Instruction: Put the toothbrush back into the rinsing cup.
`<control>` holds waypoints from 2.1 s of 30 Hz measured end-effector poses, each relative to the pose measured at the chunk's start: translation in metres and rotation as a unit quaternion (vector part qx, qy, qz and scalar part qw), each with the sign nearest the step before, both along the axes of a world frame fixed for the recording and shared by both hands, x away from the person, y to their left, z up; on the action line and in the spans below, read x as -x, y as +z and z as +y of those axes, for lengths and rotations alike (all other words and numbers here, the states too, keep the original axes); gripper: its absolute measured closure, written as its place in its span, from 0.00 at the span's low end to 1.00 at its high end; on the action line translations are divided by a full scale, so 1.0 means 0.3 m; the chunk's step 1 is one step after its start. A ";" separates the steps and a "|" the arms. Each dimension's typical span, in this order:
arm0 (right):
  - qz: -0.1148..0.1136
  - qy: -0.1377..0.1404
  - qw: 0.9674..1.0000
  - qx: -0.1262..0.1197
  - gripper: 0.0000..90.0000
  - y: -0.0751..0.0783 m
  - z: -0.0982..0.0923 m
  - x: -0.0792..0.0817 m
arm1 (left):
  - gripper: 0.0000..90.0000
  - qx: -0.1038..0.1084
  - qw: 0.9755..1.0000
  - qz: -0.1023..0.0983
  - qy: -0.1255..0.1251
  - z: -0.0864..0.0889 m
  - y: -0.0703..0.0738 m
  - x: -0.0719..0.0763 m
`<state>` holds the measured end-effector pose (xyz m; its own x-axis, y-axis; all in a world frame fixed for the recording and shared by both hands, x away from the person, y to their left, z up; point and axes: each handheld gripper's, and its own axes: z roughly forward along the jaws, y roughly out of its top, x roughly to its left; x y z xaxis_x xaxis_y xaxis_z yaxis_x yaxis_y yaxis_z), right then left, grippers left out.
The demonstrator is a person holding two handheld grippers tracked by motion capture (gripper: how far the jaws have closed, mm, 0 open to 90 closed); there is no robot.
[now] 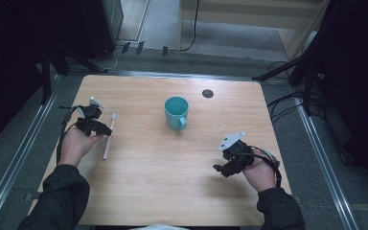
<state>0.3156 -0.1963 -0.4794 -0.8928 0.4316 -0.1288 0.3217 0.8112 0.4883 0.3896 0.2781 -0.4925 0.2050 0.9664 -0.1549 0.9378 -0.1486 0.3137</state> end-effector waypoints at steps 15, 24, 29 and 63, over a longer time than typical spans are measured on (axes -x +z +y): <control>0.002 -0.013 1.000 0.004 0.24 -0.005 -0.029 0.019 | 0.76 -0.023 0.999 0.041 0.000 -0.031 -0.031 -0.059; 0.005 -0.014 1.000 0.007 0.24 -0.007 -0.030 0.021 | 0.79 -0.029 0.997 0.065 -0.001 -0.042 -0.045 -0.064; 0.004 -0.012 1.000 0.006 0.24 -0.008 -0.027 0.021 | 0.80 -0.032 0.997 0.073 0.004 -0.040 -0.044 -0.063; 0.008 -0.013 1.000 0.014 0.24 -0.012 -0.024 0.020 | 0.88 -0.059 0.994 0.093 -0.026 -0.057 -0.042 -0.078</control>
